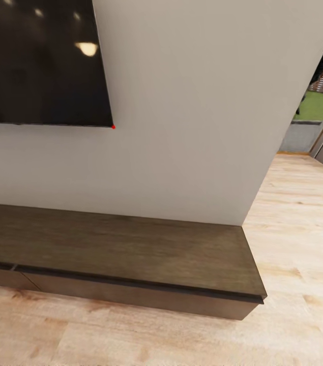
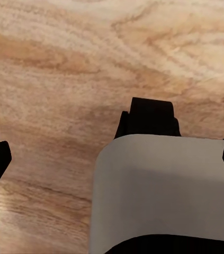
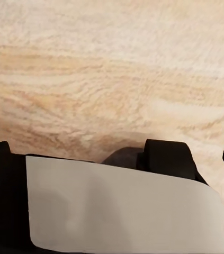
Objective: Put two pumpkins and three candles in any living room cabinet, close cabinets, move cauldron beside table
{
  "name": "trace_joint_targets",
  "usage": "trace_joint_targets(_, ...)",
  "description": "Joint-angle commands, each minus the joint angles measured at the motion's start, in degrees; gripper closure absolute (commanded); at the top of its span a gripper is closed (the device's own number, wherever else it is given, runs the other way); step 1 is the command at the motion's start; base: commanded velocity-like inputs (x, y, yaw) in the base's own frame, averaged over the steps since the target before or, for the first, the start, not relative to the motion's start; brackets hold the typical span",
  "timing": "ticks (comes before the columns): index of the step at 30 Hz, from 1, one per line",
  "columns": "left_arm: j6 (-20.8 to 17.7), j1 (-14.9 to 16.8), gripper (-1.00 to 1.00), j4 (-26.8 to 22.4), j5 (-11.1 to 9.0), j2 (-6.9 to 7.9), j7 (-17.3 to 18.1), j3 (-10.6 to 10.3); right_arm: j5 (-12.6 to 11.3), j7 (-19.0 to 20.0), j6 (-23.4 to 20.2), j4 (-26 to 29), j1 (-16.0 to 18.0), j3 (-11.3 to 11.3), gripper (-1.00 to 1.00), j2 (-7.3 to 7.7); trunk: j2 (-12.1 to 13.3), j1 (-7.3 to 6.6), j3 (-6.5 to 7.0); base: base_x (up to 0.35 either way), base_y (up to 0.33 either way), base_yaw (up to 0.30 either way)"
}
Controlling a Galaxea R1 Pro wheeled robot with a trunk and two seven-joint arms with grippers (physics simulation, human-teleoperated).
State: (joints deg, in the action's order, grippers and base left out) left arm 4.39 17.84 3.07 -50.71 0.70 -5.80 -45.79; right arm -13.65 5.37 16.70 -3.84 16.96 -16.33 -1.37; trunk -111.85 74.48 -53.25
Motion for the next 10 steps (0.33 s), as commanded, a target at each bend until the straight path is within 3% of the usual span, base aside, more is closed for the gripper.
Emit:
trace_joint_targets(1,0.01,0.0,-1.0,-0.01,0.0,0.0,0.0,0.0,0.05,0.0,0.03,0.04,0.0,-0.04,-1.0,0.23,0.0,0.0,-0.01,0.0,0.0,0.0)
trace_joint_targets(5,0.0,0.0,-1.0,0.01,0.0,0.0,0.0,0.0,0.1,-0.08,0.04,-0.05,0.0,-0.11,-1.0,2.02,0.0,0.0,-0.02,0.0,0.0,0.0)
trace_joint_targets(10,0.0,0.0,-1.0,-0.02,0.0,0.0,0.0,0.0,0.09,-0.09,0.06,0.03,0.0,-0.1,-1.0,2.46,0.0,0.0,-0.02,0.0,0.0,0.0)
